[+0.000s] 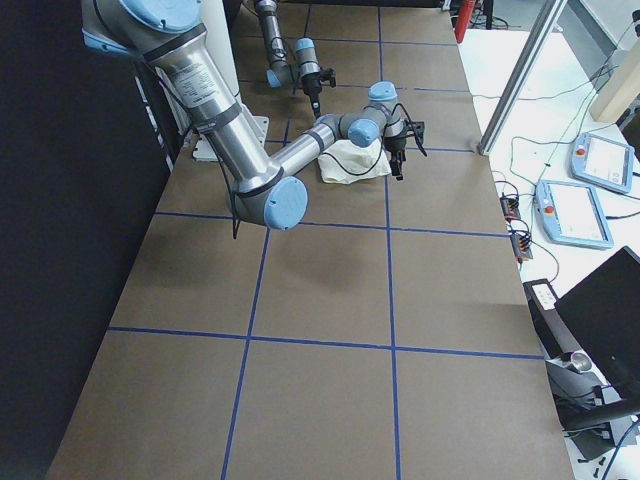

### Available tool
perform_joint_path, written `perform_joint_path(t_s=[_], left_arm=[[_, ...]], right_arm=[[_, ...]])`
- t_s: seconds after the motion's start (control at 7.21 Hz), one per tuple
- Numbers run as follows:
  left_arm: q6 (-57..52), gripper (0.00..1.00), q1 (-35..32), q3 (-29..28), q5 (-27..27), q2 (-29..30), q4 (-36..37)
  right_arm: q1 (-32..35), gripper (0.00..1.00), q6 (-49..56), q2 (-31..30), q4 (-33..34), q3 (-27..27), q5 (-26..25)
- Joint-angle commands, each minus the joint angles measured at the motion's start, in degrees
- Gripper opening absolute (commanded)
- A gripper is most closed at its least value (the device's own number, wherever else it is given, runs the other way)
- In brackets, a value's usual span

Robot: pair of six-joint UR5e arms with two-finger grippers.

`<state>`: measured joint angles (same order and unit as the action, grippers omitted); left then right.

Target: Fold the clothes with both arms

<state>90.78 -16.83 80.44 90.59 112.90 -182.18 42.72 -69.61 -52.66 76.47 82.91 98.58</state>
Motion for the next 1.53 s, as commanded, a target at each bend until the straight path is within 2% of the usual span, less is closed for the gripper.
perform_joint_path(t_s=[0.0, 0.28, 0.42, 0.56, 0.83, 0.97, 1.11, 1.25, 1.39], left_arm=[[0.0, 1.0, 0.6, -1.6, -1.0, 0.1, 0.1], [0.2, 1.0, 0.5, -1.3, -0.9, 0.3, 0.2], [0.1, 1.0, 0.4, 0.8, -0.5, 0.1, 1.0], [0.1, 1.0, -0.1, 5.7, 1.2, -0.3, 6.9], [0.0, 1.0, -2.2, 19.4, 4.5, -0.7, 27.3], [-0.6, 1.0, -4.2, 26.9, 6.9, -0.7, 41.5], [-0.9, 1.0, -7.1, 33.3, 10.2, -0.6, 55.3], [-4.3, 1.0, -9.5, 37.5, 12.9, -0.3, 66.8], [-13.3, 1.0, -11.4, 41.2, 13.1, -0.2, 75.6]], right_arm=[[0.0, 1.0, 0.0, -0.3, 0.0, 0.2, 0.0], [0.0, 1.0, 0.1, -0.3, 0.0, 0.5, 0.3], [0.0, 1.0, 0.1, -0.2, 0.0, 0.6, 0.7], [0.3, 1.0, 0.3, -0.3, 0.2, 1.7, 3.0], [3.8, 1.0, 7.1, -3.6, 1.0, 5.8, 10.1], [7.1, 1.0, 11.3, -6.0, 1.3, 7.8, 14.8], [10.4, 1.0, 17.0, -7.9, 3.9, 9.9, 18.8], [12.9, 1.0, 23.4, -9.8, 8.0, 12.5, 20.3], [16.0, 1.0, 29.7, -11.1, 12.7, 14.7, 21.7]])
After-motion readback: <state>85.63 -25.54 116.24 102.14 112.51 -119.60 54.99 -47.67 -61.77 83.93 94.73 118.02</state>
